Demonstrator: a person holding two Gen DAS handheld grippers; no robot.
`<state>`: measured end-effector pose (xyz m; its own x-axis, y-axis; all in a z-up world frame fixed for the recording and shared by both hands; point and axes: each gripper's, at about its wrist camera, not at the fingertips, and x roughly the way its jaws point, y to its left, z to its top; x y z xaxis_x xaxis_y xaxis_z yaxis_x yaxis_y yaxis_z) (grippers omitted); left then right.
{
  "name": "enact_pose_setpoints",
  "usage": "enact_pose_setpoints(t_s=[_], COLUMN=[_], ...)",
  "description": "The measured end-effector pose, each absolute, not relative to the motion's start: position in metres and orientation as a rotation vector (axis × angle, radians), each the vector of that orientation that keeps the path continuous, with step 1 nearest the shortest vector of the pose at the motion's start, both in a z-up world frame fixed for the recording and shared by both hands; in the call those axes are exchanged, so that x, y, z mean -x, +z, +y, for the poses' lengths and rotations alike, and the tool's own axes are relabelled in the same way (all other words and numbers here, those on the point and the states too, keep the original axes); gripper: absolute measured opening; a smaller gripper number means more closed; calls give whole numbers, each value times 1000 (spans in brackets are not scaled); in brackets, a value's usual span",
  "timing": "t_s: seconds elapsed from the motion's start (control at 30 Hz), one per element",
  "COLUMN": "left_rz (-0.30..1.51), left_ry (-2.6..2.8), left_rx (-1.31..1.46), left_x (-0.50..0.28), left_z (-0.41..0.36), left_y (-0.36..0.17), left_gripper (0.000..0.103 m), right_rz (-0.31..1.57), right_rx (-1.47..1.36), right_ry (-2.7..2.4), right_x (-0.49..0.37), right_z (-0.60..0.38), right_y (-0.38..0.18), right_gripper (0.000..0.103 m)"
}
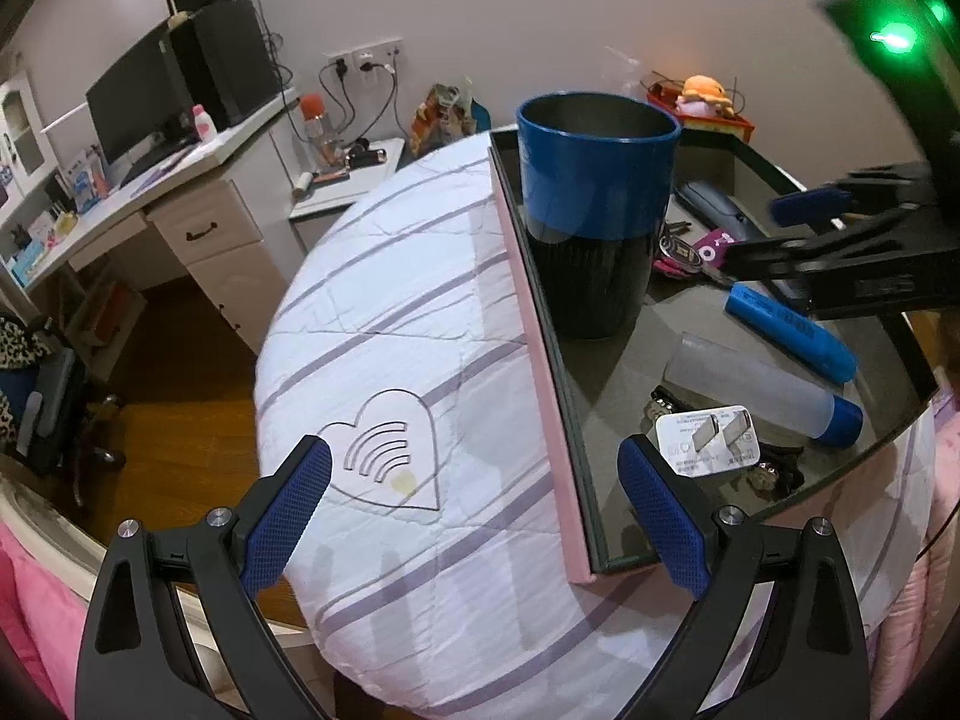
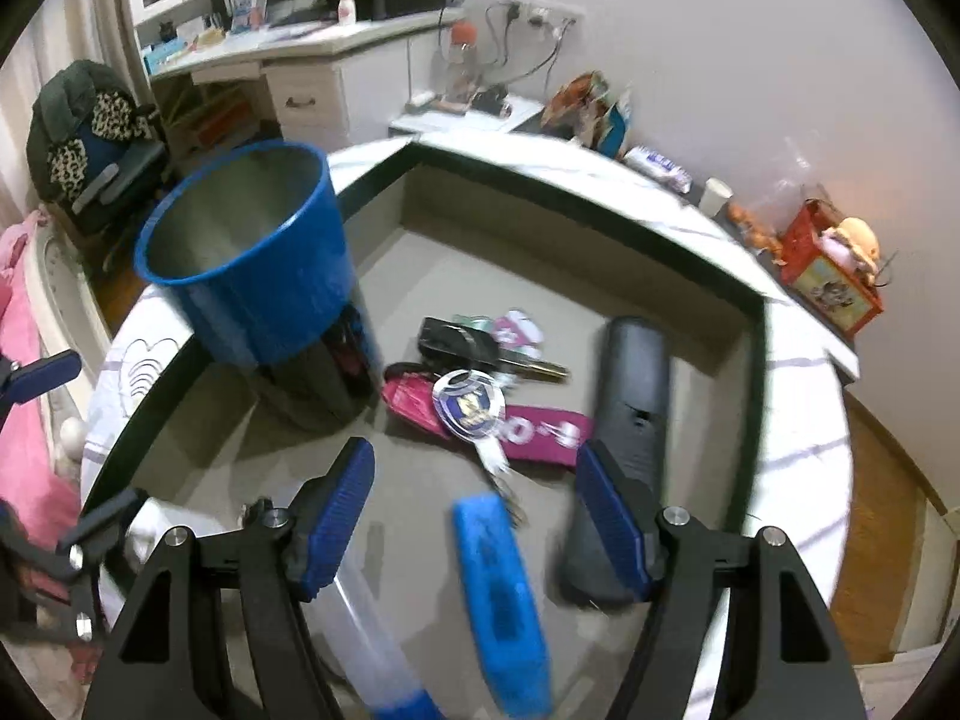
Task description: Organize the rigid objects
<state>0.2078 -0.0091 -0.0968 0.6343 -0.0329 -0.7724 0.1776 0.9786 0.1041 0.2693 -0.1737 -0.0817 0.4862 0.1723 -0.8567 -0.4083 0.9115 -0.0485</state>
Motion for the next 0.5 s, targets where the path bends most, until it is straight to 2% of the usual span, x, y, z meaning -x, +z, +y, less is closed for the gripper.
enact_pose_setpoints(t_s=[0.07,0.17,0.5], left_rz=[868,844,777], left_ry=[-115,-101,-144], left_rx=[-168,-152,-138], left_x=[-204,-197,-167], left_z=[-5,0,-15], left_y=[-92,-84,-62], left_gripper=[98,98,99], right_rz=[973,915,814], right_rx=[231,170,-11], right_ry=[352,337,331], right_x=[-256,-229,-160], right_z=[-187,-210,-253], right_y=[-71,-55,-47], right_gripper=[72,79,81])
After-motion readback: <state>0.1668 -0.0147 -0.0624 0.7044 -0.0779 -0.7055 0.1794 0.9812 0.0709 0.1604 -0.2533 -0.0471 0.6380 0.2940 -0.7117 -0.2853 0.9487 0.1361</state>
